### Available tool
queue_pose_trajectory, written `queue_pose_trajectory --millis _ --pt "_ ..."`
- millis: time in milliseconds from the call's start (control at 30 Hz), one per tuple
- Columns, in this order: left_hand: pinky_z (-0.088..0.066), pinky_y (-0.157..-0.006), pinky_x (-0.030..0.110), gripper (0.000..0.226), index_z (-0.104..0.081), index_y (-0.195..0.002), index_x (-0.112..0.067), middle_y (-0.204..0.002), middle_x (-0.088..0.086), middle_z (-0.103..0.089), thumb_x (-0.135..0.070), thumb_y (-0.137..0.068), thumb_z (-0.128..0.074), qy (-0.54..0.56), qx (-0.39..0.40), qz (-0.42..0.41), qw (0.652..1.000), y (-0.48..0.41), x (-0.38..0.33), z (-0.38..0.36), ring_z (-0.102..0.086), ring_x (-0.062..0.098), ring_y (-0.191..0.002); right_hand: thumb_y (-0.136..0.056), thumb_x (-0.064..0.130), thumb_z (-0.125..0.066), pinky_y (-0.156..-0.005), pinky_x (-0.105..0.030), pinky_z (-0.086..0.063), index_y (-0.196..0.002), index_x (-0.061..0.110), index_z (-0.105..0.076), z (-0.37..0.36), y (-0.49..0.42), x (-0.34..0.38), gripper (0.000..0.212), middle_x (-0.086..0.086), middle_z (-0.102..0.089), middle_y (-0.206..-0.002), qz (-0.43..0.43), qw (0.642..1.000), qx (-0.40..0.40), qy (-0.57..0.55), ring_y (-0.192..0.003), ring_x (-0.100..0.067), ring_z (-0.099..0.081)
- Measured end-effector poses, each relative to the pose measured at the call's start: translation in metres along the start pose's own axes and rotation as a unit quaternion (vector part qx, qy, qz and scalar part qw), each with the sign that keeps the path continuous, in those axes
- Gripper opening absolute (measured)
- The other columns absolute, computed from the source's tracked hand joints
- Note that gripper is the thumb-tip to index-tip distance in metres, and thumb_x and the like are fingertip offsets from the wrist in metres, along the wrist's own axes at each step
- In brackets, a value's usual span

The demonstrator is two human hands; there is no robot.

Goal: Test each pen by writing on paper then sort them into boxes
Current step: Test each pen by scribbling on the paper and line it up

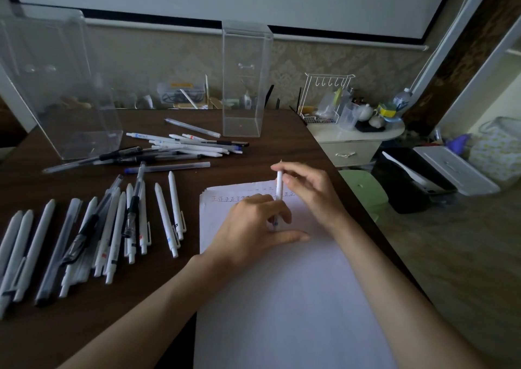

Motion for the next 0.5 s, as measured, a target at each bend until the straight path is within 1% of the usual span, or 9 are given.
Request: queue_pose_trajectory --millis 67,100,167,233,267,333,400,433,500 --pt "-0.038 -0.061 0.018 0.050 -0.067 -0.081 -0.021 -0.073 -0.004 -0.057 -0.068 -0.068 -0.056 -0.009 -0.008 0.005 1.000 0.000 -0.002 0.003 -0.049 0.007 -0.068 -0.089 0.027 -0.049 -0.091 -0.026 -0.044 -0.110 0.034 -0.063 -0.004 0.000 0.002 0.026 0.008 -0.065 -0.110 -0.001 1.000 0.017 0.006 -0.107 -0.007 -0.058" --pt "-0.037 -0.061 0.020 0.049 -0.067 -0.084 -0.020 -0.076 -0.004 -0.058 -0.066 -0.070 -0.056 -0.025 -0.004 0.010 1.000 0.000 -0.003 0.004 -0.050 0.009 -0.070 -0.091 0.028 -0.049 -0.090 -0.023 -0.044 -0.116 0.035 -0.060 -0.006 0.001 0.001 0.028 0.007 -0.065 -0.113 -0.007 1.000 0.027 0.010 -0.106 -0.003 -0.057" --pt "-0.035 -0.065 0.026 0.046 -0.065 -0.092 -0.020 -0.083 -0.002 -0.061 -0.061 -0.074 -0.056 -0.091 0.004 0.026 0.996 0.001 -0.001 0.005 -0.055 0.016 -0.077 -0.096 0.027 -0.050 -0.087 -0.018 -0.044 -0.130 0.038 -0.048 -0.011 0.002 -0.002 0.036 0.008 -0.063 -0.117 -0.020 0.998 0.050 0.030 -0.102 0.006 -0.056" --pt "-0.039 -0.070 0.030 0.045 -0.065 -0.095 -0.020 -0.086 -0.001 -0.063 -0.059 -0.078 -0.052 -0.178 -0.006 0.044 0.983 0.008 0.006 0.013 -0.060 0.021 -0.079 -0.097 0.026 -0.050 -0.090 -0.020 -0.044 -0.138 0.038 -0.040 -0.016 0.003 -0.007 0.044 0.010 -0.061 -0.117 -0.030 0.995 0.067 0.071 -0.099 0.008 -0.053" --pt "-0.042 -0.072 0.032 0.046 -0.065 -0.095 -0.022 -0.086 -0.002 -0.064 -0.062 -0.079 -0.050 -0.221 -0.012 0.057 0.973 0.013 0.010 0.020 -0.061 0.021 -0.079 -0.097 0.025 -0.051 -0.093 -0.023 -0.044 -0.138 0.034 -0.042 -0.017 0.003 -0.009 0.044 0.010 -0.060 -0.117 -0.029 0.992 0.070 0.099 -0.102 0.005 -0.052" --pt "-0.047 -0.075 0.036 0.047 -0.066 -0.096 -0.023 -0.088 -0.002 -0.066 -0.064 -0.080 -0.051 -0.292 -0.011 0.085 0.952 0.029 0.019 0.039 -0.063 0.021 -0.081 -0.096 0.024 -0.051 -0.099 -0.030 -0.043 -0.131 0.023 -0.053 -0.020 0.001 -0.011 0.035 0.009 -0.060 -0.116 -0.006 0.985 0.076 0.158 -0.110 -0.005 -0.051" --pt "-0.049 -0.074 0.039 0.049 -0.067 -0.095 -0.021 -0.088 -0.001 -0.066 -0.064 -0.082 -0.047 -0.343 -0.011 0.111 0.933 0.049 0.025 0.058 -0.063 0.022 -0.080 -0.095 0.021 -0.053 -0.098 -0.027 -0.040 -0.120 0.016 -0.063 -0.023 0.000 -0.012 0.027 0.005 -0.062 -0.114 0.027 0.974 0.087 0.210 -0.108 -0.009 -0.050" --pt "-0.049 -0.072 0.039 0.052 -0.068 -0.094 -0.021 -0.087 0.000 -0.065 -0.064 -0.083 -0.042 -0.360 -0.013 0.120 0.925 0.058 0.028 0.066 -0.063 0.022 -0.079 -0.095 0.019 -0.054 -0.095 -0.025 -0.039 -0.115 0.014 -0.065 -0.025 -0.001 -0.012 0.024 0.003 -0.064 -0.113 0.045 0.967 0.089 0.232 -0.104 -0.008 -0.050" --pt "-0.049 -0.071 0.038 0.058 -0.069 -0.096 -0.021 -0.085 0.000 -0.063 -0.066 -0.081 -0.035 -0.382 -0.014 0.128 0.915 0.071 0.029 0.073 -0.061 0.023 -0.077 -0.094 0.016 -0.056 -0.091 -0.025 -0.039 -0.108 0.011 -0.068 -0.025 -0.001 -0.010 0.019 0.000 -0.065 -0.109 0.068 0.959 0.085 0.260 -0.099 -0.008 -0.050"
Point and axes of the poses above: each hand's wrist, its own y-axis away from the middle knuckle, its own z-axis out of the back of the hand, x = y × z, the point moved 6 cm from there along -y, towards the middle knuckle
